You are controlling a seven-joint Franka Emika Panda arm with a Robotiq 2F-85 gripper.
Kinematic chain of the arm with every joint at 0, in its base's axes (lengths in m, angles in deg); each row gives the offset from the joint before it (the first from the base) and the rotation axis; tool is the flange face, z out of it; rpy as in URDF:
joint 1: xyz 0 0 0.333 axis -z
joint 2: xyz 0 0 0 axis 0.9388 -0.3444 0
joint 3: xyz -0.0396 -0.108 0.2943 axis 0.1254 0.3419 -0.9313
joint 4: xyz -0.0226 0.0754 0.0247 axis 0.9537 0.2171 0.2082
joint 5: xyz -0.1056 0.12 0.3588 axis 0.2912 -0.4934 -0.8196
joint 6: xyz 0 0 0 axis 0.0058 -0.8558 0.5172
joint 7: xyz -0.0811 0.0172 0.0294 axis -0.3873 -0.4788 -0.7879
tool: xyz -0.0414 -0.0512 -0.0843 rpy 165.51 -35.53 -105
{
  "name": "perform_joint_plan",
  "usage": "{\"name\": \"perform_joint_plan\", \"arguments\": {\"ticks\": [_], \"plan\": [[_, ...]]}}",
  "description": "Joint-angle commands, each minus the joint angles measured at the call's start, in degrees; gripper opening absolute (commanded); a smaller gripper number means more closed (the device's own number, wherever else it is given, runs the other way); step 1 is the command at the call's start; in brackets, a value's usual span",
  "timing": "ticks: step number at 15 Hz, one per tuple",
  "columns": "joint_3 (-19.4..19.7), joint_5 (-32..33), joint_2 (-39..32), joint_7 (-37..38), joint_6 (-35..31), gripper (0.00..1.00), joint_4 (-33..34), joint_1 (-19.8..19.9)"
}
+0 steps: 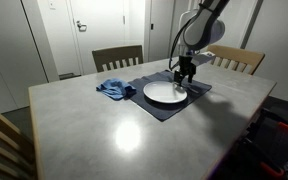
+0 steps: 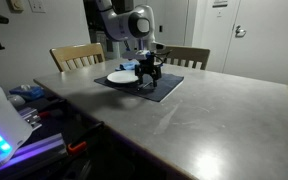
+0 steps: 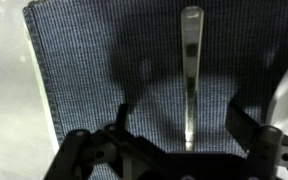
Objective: Place the fork on the plate
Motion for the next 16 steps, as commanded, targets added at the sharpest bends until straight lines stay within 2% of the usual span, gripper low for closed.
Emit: {"name": "perform_joint_plan", "arguments": {"ticks": [1, 2, 4, 5, 7, 8, 10, 11, 12, 14, 16], "plan": [[-1.06, -0.78, 1.38, -1.08, 1.56, 0.87, -0.67, 1.61], [-1.03, -0.70, 1.55, -1.01, 1.58, 0.89, -0.75, 1.60], [-0.89, -0.56, 1.73, -0.91, 1.57, 0.87, -0.87, 1.65], [-0.87, -0.53, 1.68, -0.90, 1.66, 0.81, -0.70, 1.70], [-0.91, -0.52, 1.61, -1.11, 1.87, 0.79, -0.46, 1.89], [-0.98, -0.55, 1.70, -1.23, 2.05, 0.72, -0.32, 1.96], [-0.98, -0.52, 1.78, -1.35, 2.18, 0.66, -0.26, 2.06], [-0.95, -0.48, 1.83, -1.33, 2.22, 0.59, -0.19, 2.06], [-0.99, -0.52, 1.90, -1.38, 2.39, 0.59, -0.09, 2.12], [-1.11, -0.62, 1.91, -1.64, 2.60, 0.48, 0.01, 2.37], [-1.28, -0.70, 1.91, -2.05, 2.61, 0.44, -0.05, 2.65]]}}
